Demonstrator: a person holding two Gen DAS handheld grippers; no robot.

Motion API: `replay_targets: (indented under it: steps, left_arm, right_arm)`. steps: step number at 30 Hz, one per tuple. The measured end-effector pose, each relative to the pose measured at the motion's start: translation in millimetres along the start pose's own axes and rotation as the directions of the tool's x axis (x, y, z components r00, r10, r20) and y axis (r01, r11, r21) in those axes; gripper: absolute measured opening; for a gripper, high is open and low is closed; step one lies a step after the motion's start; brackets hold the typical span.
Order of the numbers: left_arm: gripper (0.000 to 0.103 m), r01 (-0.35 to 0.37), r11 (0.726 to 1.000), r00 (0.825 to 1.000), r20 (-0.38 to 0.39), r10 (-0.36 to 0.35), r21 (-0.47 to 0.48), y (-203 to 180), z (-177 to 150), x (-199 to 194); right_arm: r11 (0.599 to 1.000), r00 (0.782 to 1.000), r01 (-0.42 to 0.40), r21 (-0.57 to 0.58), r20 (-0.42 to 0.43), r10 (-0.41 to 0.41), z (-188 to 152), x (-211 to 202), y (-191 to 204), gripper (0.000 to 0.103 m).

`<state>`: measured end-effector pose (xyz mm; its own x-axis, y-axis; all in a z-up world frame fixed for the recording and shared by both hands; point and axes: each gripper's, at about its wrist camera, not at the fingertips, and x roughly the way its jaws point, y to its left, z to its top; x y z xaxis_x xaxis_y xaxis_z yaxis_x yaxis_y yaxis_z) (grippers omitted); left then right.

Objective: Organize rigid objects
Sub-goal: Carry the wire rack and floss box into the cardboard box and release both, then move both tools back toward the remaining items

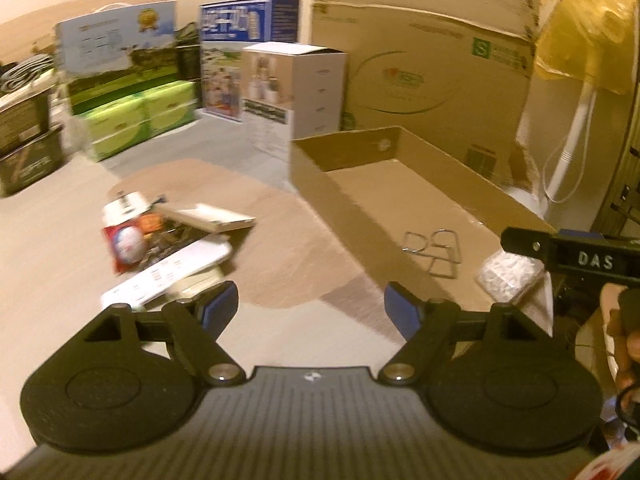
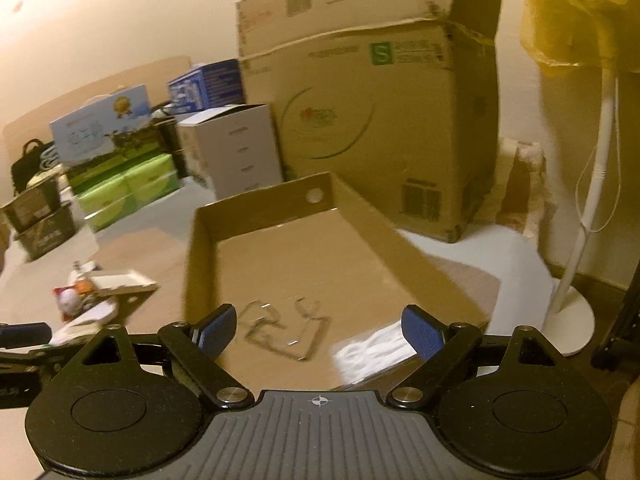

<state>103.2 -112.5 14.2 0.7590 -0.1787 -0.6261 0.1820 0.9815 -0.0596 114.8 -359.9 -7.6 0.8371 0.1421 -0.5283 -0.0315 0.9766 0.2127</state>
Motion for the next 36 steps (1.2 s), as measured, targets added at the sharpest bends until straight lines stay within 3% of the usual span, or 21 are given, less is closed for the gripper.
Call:
replay_targets:
  steps: [18, 36]
  left_arm:
    - [0.081, -0.132, 0.982, 0.991, 0.01, 0.135, -0.137, 74, -34, -61]
    - [0.081, -0.211, 0.959, 0.977, -0.022, 0.211, -0.188, 119, -50, -54]
  right_arm:
    - [0.982, 0.986, -0.154, -0.106, -0.076, 0.146, -23, -24, 97, 0.089]
    - [0.957, 0.971, -0.226, -0.18, -0.121, 0.206, -35, -9, 141, 0.089]
